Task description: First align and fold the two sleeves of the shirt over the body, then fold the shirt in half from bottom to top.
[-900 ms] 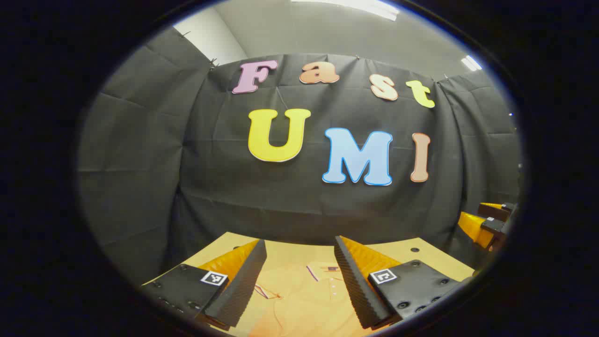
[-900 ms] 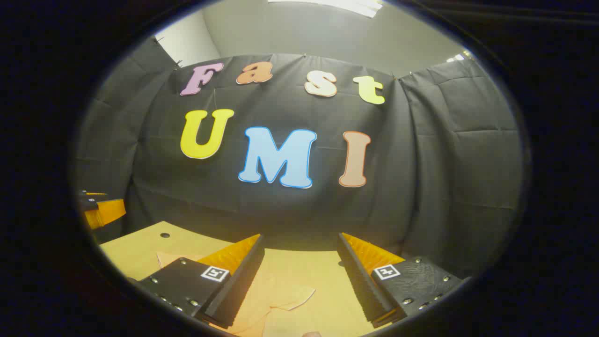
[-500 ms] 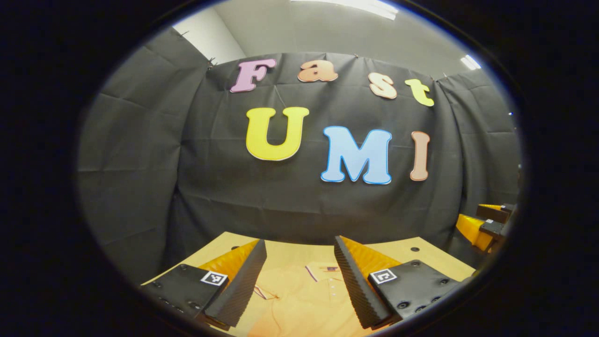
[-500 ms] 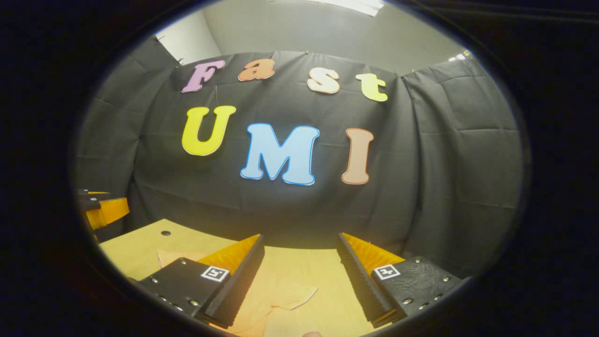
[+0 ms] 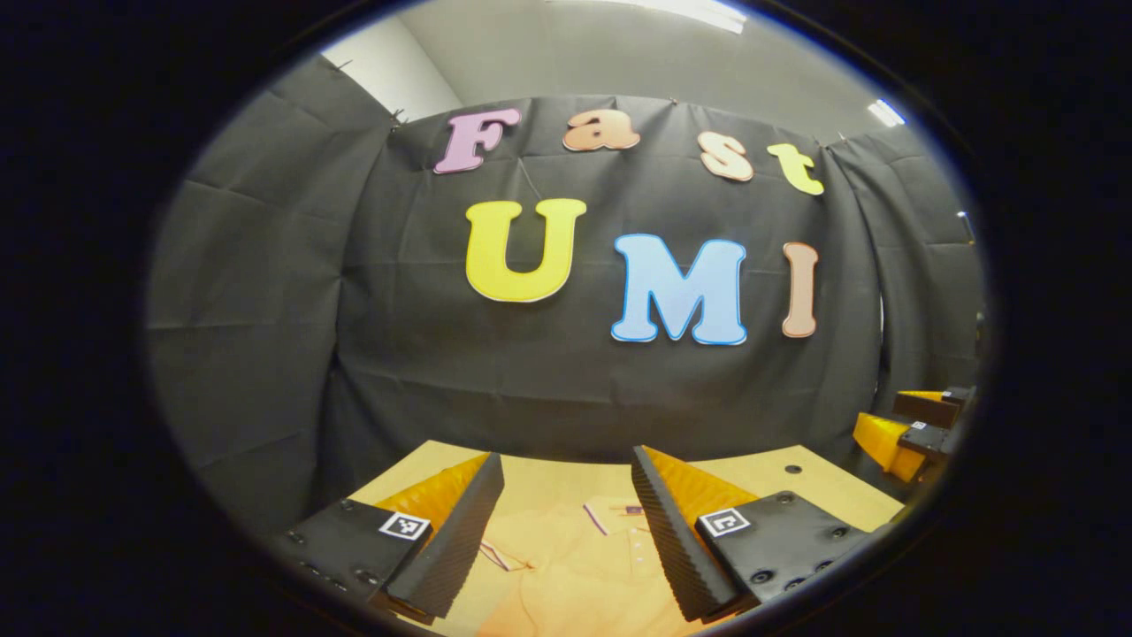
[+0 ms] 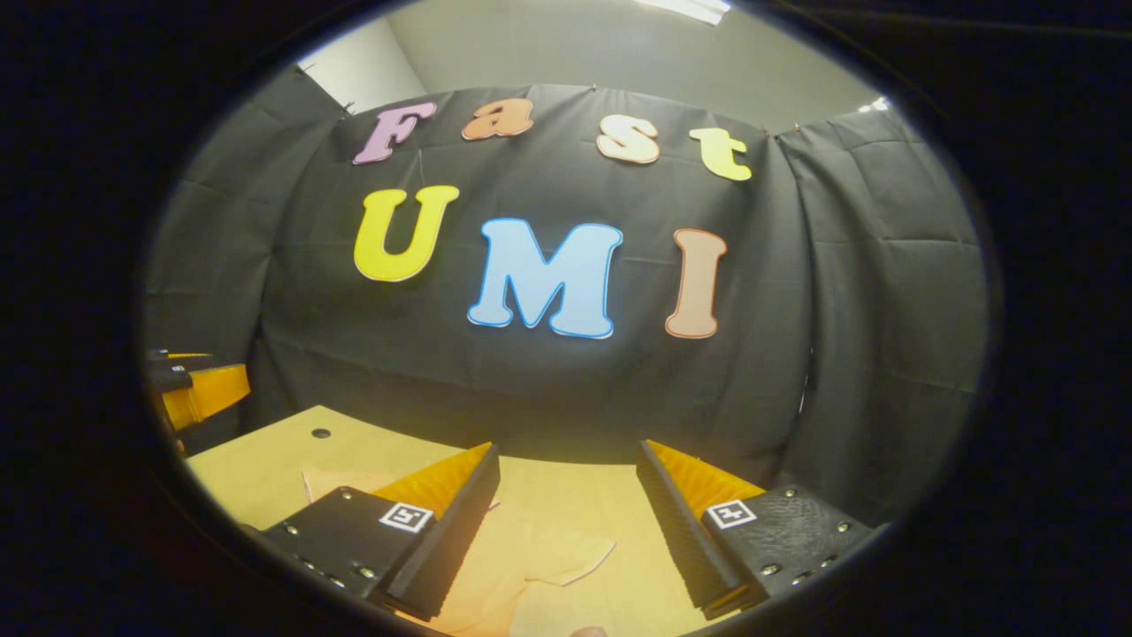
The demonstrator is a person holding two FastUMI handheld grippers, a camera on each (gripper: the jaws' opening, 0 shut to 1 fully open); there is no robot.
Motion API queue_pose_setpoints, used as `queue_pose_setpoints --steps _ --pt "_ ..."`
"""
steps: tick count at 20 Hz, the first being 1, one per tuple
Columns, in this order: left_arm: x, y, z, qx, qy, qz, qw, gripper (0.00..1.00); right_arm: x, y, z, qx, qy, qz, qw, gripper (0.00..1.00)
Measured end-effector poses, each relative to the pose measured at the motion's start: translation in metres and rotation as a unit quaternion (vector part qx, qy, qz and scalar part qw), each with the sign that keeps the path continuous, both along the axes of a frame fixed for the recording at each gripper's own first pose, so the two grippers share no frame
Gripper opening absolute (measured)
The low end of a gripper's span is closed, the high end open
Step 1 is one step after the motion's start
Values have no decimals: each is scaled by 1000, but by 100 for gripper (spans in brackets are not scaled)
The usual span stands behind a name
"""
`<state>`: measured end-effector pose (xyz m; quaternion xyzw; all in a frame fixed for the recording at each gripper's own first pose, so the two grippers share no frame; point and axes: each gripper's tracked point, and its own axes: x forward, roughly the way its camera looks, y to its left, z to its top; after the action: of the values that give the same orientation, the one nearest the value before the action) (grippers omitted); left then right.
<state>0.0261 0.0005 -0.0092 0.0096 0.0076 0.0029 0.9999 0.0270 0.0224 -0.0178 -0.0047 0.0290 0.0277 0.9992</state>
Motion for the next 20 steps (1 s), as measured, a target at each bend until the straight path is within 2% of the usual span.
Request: queue_pose_setpoints --steps 8,10,13,20 --pt "7 6 -6 11 9 10 1000 95 31 -4 -36 8 48 -7 999 97" --pt "10 7 -9 16 12 13 1000 95 44 -8 -55 20 77 -13 997 97" --pt "10 5 -13 18 15 12 1000 94 67 -12 -96 35 138 -23 990 97" --pt "10 5 -18 20 21 20 999 94 109 -17 -188 24 254 -28 966 98"
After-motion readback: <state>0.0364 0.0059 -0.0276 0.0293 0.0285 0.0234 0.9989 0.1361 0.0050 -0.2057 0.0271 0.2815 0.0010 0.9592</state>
